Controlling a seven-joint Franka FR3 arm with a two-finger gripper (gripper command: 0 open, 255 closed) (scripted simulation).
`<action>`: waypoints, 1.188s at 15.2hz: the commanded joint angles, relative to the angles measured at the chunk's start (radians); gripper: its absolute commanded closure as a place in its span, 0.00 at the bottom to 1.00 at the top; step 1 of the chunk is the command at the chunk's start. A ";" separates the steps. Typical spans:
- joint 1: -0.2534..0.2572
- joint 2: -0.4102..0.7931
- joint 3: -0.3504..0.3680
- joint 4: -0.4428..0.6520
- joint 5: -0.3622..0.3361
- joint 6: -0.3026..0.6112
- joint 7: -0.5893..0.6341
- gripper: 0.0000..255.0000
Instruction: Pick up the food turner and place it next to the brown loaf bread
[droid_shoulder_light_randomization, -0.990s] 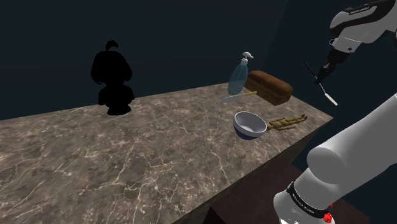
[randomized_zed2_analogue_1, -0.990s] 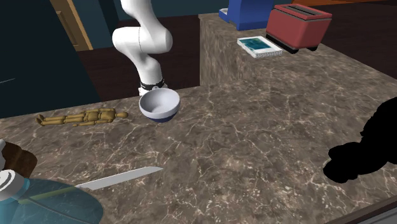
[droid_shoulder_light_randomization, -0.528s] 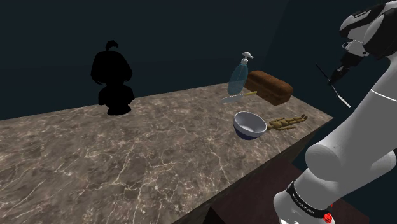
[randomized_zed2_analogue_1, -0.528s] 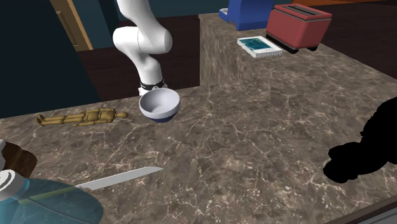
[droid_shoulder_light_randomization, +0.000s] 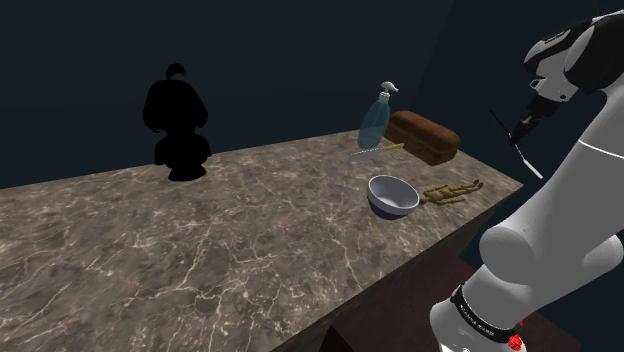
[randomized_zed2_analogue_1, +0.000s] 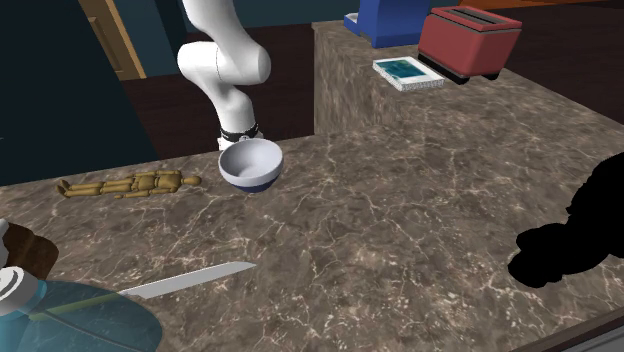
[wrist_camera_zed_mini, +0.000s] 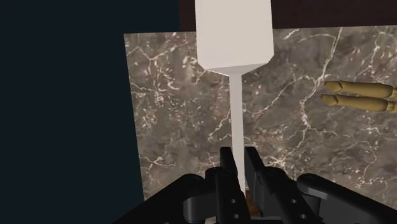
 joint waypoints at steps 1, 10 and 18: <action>-0.001 0.005 0.001 -0.024 0.006 0.028 -0.006 1.00; -0.009 0.045 0.008 -0.109 0.045 0.138 -0.037 1.00; -0.023 0.097 0.023 -0.168 0.098 0.229 -0.077 1.00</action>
